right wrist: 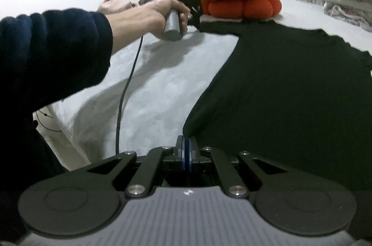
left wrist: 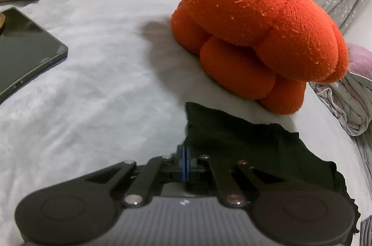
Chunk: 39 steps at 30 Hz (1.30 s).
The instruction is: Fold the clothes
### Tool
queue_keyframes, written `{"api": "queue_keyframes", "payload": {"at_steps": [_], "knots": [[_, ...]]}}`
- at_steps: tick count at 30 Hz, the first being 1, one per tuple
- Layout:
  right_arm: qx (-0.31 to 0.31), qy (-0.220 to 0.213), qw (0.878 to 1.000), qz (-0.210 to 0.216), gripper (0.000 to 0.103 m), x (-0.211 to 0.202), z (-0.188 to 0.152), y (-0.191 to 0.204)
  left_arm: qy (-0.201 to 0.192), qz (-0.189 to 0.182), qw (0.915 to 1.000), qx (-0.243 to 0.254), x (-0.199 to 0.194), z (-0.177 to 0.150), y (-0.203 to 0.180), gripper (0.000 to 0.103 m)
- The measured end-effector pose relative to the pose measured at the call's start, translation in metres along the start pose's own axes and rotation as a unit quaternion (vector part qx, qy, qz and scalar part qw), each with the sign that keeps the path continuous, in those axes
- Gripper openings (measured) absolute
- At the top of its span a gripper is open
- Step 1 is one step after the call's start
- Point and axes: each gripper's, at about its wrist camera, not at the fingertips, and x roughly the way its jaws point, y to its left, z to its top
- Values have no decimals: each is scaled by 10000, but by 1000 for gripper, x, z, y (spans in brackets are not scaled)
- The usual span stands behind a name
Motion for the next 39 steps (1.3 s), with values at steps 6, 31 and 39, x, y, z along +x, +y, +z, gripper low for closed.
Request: {"api": "queue_keyframes", "payload": {"at_steps": [6, 31, 39], "knots": [[222, -2, 9996, 192, 3, -2, 1, -7, -117, -106, 9998, -142, -6, 4, 0, 1], [1338, -35, 9889, 648, 3, -13, 10, -47, -642, -428, 9970, -11, -34, 23, -48, 1], [2457, -36, 9611, 1258, 3, -19, 8, -79, -779, -894, 9927, 212, -38, 20, -101, 1]]}}
